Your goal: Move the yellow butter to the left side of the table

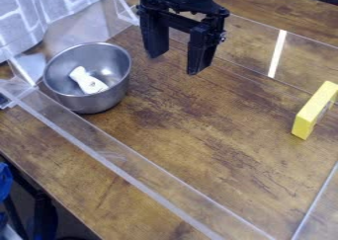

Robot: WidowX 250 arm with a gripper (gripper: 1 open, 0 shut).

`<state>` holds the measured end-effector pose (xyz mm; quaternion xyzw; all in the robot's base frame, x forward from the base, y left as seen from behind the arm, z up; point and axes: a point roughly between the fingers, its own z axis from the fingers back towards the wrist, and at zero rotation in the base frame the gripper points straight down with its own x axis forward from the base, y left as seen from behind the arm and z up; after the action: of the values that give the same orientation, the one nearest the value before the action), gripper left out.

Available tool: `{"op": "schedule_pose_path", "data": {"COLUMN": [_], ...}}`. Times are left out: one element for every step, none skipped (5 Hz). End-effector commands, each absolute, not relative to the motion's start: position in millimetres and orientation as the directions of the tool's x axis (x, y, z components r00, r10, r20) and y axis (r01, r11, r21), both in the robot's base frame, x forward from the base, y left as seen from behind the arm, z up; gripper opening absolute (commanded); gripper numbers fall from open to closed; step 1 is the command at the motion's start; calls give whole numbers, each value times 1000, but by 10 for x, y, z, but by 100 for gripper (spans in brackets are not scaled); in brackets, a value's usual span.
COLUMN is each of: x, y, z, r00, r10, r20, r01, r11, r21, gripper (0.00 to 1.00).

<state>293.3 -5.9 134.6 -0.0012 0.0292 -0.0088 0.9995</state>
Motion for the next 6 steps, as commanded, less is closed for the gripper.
{"op": "schedule_pose_path", "data": {"x": [2991,3263,3573,3817,3964,4079], "y": [-132,-146,-393,-704,-986,-1188], "z": [1279,1292,1275,1177,1013,841], "r00": [997,999,999,998,996,995], "r10": [-25,-27,-50,-65,-79,-90], "r20": [-69,-33,-3,19,29,40], "r01": [25,27,50,65,78,88], "r11": [1000,1000,999,998,997,995], "r21": [-1,-1,5,14,28,37], "gripper": [100,100,100,100,100,100]}}
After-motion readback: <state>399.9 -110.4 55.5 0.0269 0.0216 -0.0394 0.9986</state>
